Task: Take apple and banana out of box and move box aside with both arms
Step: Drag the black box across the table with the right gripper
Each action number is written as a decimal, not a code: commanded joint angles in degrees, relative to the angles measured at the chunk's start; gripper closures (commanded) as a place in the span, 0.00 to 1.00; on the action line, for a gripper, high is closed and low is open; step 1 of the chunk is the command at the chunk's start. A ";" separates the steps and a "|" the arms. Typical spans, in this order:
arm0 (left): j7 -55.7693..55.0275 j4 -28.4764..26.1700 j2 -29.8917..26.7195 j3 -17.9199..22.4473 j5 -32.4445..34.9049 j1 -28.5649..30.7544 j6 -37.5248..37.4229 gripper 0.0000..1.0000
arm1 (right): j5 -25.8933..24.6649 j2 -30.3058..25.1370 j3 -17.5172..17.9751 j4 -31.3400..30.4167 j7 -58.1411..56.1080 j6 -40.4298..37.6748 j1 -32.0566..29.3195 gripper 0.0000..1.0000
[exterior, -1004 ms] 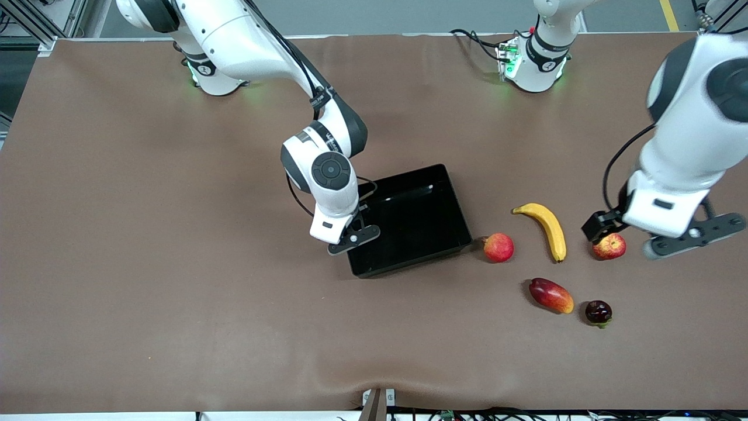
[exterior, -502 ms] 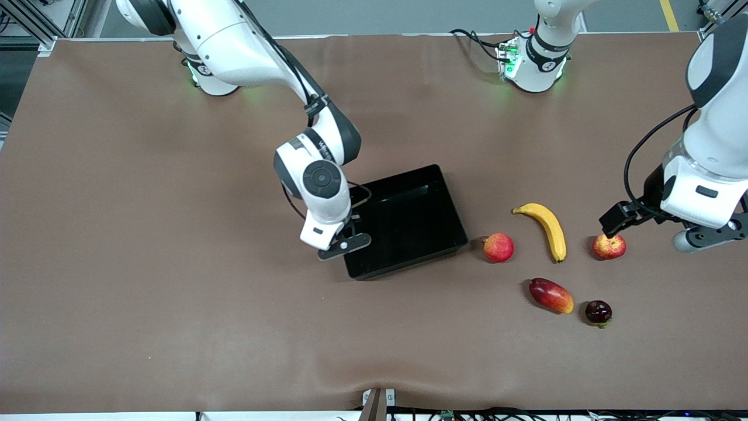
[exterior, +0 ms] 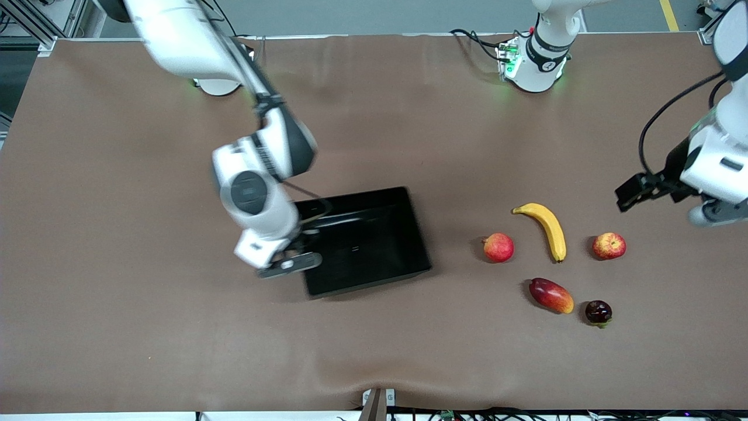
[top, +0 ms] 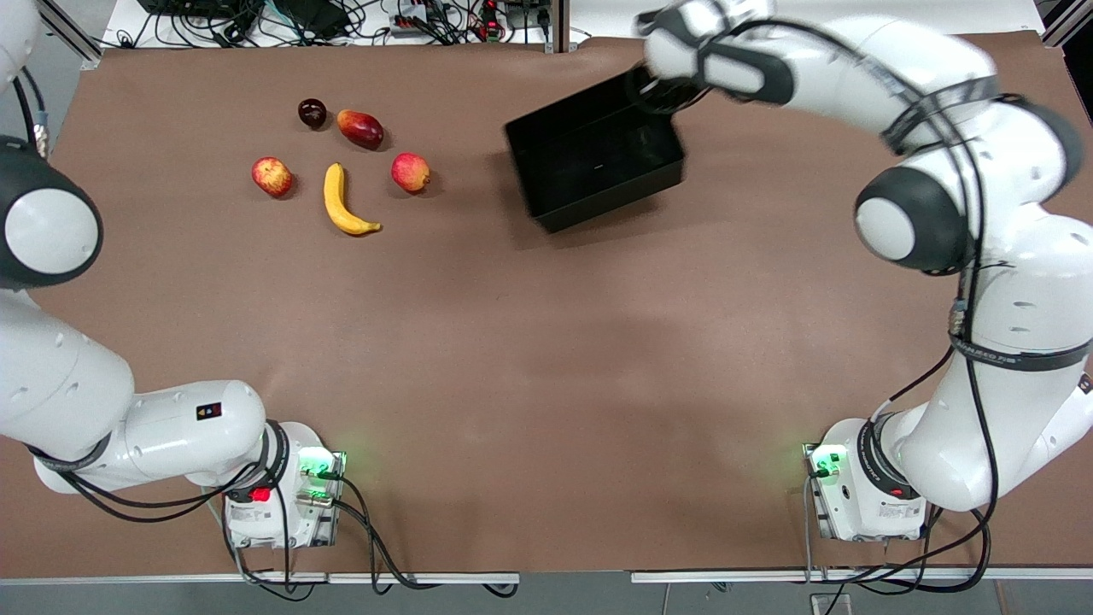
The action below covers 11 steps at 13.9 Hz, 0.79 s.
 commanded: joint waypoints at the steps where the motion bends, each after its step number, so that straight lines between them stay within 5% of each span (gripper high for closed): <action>1: 4.14 -8.72 -8.06 9.25 -3.78 -6.44 0.40 0.00 | 2.58 -2.83 1.55 -1.38 -8.73 -1.08 -10.29 1.00; 6: 6.17 -16.11 -14.92 12.44 -4.23 -9.88 0.14 0.00 | 8.38 -2.40 1.54 -3.75 -22.95 -1.08 -25.14 1.00; 11: 6.52 -16.83 -17.22 12.62 -5.63 -9.63 -1.79 0.00 | 12.60 -1.52 1.54 -4.89 -39.23 -2.66 -39.82 1.00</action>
